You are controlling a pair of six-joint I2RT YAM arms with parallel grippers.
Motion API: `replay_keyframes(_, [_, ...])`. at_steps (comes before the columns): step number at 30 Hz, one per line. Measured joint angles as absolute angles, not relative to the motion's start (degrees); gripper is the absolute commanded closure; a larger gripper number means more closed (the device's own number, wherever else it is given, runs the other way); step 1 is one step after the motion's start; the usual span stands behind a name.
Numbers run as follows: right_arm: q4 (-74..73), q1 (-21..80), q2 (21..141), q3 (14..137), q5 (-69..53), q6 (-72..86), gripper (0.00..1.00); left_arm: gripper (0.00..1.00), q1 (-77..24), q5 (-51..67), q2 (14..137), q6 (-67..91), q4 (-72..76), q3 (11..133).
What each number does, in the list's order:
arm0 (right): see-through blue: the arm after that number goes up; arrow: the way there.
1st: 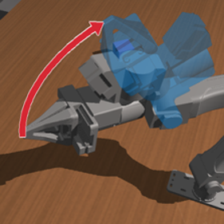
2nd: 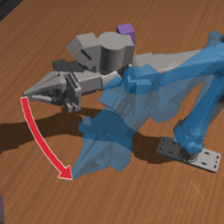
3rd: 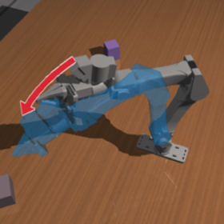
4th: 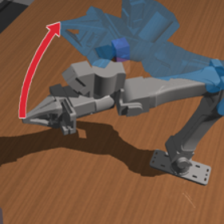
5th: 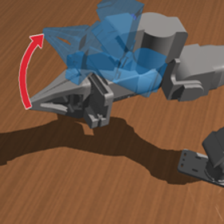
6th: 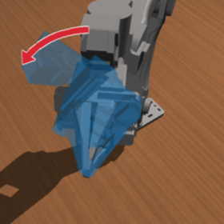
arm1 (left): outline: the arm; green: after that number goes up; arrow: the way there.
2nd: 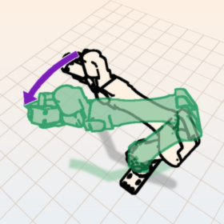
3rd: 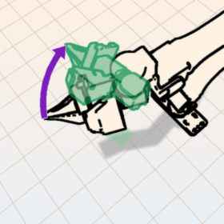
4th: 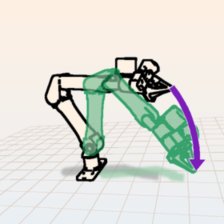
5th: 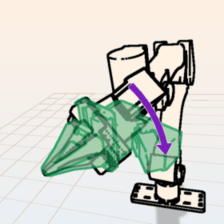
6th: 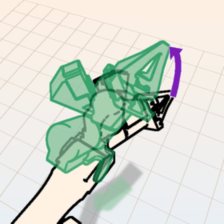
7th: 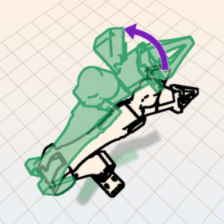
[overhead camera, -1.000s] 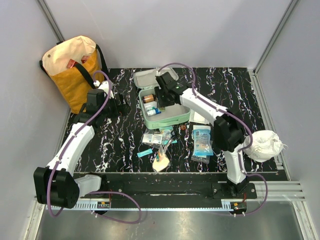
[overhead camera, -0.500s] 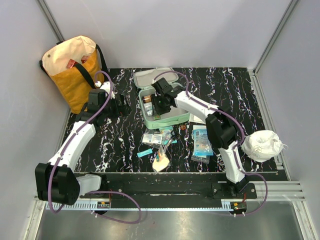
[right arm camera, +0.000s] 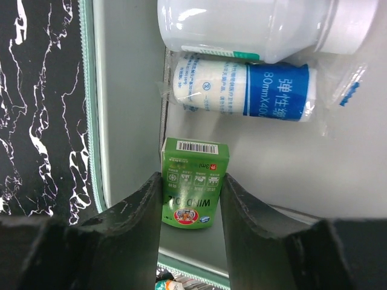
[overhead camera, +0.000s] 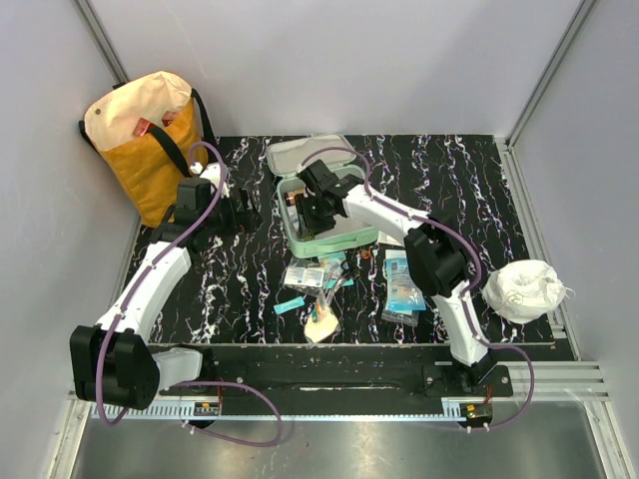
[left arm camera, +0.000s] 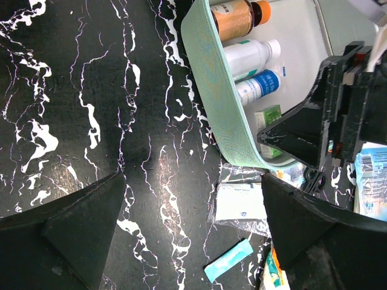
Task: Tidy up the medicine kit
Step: Place the medical item at the medicine box.
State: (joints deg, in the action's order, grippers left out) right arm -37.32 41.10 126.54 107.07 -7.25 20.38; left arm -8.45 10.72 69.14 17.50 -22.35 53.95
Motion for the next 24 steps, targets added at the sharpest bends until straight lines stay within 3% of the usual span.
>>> replay_keyframes(4, [-37.78,41.71,128.22,108.01,-7.25,20.51,0.52,0.01,-8.45,10.72,69.10,17.50,-22.44,53.95])
replay_keyframes(11, [-38.96,41.87,128.68,109.12,-7.11,20.53,0.39,0.01,-8.45,10.72,69.10,17.52,-22.61,53.95])
replay_keyframes(19, [-40.80,41.45,127.94,115.66,-4.01,18.72,0.37,0.01,-8.45,10.70,69.08,17.47,-22.65,53.95])
replay_keyframes(24, [-38.65,40.01,118.26,106.17,1.96,17.28,0.37,0.01,-8.45,10.66,68.86,17.37,-22.68,53.95])
